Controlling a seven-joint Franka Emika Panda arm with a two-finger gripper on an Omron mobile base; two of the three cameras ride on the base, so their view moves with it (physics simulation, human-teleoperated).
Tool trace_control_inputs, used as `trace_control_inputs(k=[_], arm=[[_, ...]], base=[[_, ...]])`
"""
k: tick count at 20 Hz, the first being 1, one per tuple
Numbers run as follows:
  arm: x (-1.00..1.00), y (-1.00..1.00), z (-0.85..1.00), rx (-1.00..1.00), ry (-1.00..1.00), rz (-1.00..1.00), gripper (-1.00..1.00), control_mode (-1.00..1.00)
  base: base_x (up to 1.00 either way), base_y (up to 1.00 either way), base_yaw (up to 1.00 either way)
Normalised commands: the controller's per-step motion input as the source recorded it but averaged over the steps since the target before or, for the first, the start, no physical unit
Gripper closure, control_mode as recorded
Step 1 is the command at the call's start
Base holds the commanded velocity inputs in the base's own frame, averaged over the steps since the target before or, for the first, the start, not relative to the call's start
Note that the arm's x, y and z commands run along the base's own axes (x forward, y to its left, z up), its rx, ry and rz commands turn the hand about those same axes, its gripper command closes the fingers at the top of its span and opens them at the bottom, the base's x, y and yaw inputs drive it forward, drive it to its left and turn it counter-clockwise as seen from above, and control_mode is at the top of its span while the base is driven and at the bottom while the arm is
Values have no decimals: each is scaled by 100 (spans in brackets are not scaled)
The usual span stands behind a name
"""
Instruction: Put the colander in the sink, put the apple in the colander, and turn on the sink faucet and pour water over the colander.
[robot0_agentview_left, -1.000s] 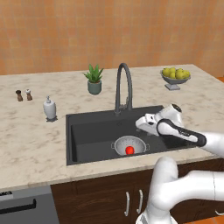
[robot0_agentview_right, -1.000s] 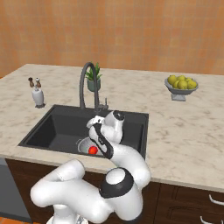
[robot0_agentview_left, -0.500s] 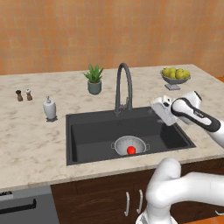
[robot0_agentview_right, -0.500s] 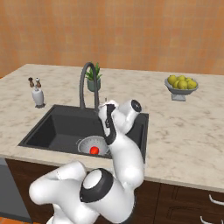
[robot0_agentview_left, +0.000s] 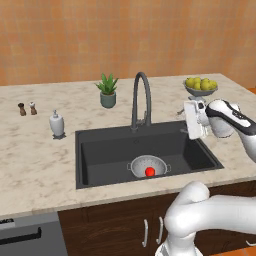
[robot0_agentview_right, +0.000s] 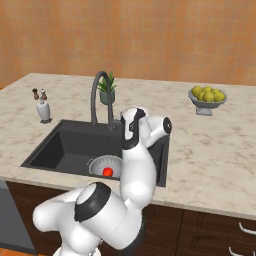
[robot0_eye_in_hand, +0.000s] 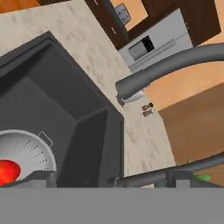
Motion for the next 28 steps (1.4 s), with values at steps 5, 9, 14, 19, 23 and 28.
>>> trace_control_inputs(k=[5, 9, 14, 19, 23, 28], arm=[[0, 6, 5, 48, 37, -47, -100, -100], [12, 11, 9, 39, 31, -50, -100, -100], [52, 0, 4, 34, 33, -28, -100, -100], [13, -4, 0, 38, 30, -12, -100, -100], [0, -13, 7, 43, 20, -5, -100, -100], [0, 0, 4, 40, 9, 0, -100, -100]], base=[[0, 0, 0], [0, 0, 0], [0, 0, 0], [0, 0, 0], [0, 0, 0], [0, 0, 0]])
